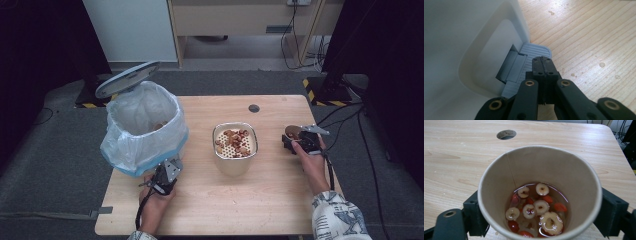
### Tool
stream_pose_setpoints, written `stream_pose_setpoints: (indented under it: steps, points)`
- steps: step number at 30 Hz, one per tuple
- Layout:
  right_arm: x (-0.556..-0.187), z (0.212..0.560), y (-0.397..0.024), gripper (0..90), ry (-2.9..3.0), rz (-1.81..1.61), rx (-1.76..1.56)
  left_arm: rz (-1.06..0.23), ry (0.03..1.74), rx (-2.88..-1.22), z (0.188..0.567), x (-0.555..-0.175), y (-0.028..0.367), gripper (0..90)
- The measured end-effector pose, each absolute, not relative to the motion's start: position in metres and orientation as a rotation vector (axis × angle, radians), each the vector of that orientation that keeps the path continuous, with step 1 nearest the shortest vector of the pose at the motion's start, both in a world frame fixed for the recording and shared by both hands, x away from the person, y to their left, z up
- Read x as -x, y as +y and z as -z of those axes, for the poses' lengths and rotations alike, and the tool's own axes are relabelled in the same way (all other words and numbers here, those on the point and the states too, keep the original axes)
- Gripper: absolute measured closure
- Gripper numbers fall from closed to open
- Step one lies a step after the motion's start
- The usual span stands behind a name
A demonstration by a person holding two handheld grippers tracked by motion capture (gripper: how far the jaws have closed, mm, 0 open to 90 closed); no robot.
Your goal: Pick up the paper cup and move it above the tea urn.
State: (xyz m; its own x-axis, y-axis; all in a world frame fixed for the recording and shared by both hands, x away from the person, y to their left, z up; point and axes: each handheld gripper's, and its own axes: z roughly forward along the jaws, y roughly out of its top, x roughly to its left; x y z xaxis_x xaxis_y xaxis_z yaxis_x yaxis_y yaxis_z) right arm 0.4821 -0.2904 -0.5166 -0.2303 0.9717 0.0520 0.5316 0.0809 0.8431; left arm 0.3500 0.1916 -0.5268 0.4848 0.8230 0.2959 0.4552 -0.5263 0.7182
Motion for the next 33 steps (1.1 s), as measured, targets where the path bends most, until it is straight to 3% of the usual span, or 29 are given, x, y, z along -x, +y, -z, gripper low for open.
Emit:
stream_pose_setpoints:
  steps: [14, 33]
  points:
    - [-0.483, 0.516, -0.289, 28.8, 1.840, -1.070, -1.441, -0.857, 1.052, -2.170, 0.527, -0.350, 0.192, 89.6]
    - [-0.475, 0.458, -0.289, 31.2, 1.958, -1.079, -1.182, -0.857, 1.053, -2.169, 0.527, -0.350, 0.191, 89.6]
